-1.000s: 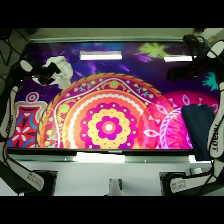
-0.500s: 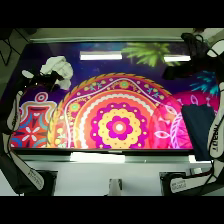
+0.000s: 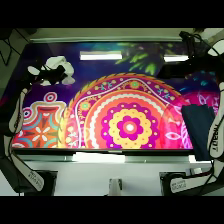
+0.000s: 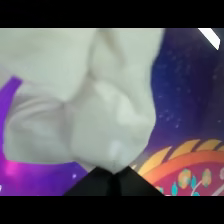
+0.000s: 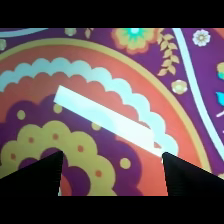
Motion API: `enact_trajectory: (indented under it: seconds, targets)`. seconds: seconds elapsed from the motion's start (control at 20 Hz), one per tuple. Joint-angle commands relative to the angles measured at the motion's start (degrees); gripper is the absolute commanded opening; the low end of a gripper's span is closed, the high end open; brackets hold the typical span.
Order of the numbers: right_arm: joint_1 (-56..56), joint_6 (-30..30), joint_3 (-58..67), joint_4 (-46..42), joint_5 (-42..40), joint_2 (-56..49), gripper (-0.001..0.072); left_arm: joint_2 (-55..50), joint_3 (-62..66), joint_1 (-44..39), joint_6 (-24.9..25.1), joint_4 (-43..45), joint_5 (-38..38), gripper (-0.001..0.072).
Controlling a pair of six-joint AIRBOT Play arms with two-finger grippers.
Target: Fold the shirts.
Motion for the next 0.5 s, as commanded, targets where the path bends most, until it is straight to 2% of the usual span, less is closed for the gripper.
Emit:
enact_trajectory:
  seconds: [0.0, 0.05, 0.1, 0.25, 0.35, 0.45]
  targets:
    - [0.0, -0.4, 0.1, 1.8, -0.2, 0.0, 0.0637, 11.2, 0.1, -4.7, 16.1, -0.3, -0.6, 0.0031]
    - [0.0, -1.5, 0.1, 2.6, -1.2, 0.1, 0.0546, 15.9, 0.1, -7.1, 18.9, -0.3, -1.8, 0.0031]
    - [0.0, -2.7, 0.1, 4.1, -1.2, 0.4, 0.0508, 20.9, 0.1, -10.1, 21.0, -0.2, -2.9, 0.0031]
    - [0.0, -6.3, 0.1, 4.4, 0.6, 4.4, 0.0519, 32.0, -1.3, -21.0, 22.0, 3.8, -7.0, 0.0031]
    - [0.0, -6.3, 0.1, -0.1, -0.6, 9.7, 0.0519, 35.4, -5.5, -29.6, 14.1, 8.3, -9.9, 0.0031]
    - [0.0, -5.6, 0.1, -9.1, -3.6, 16.8, 0.0521, 35.7, -13.0, -39.3, 8.0, 8.9, -9.4, 0.0032]
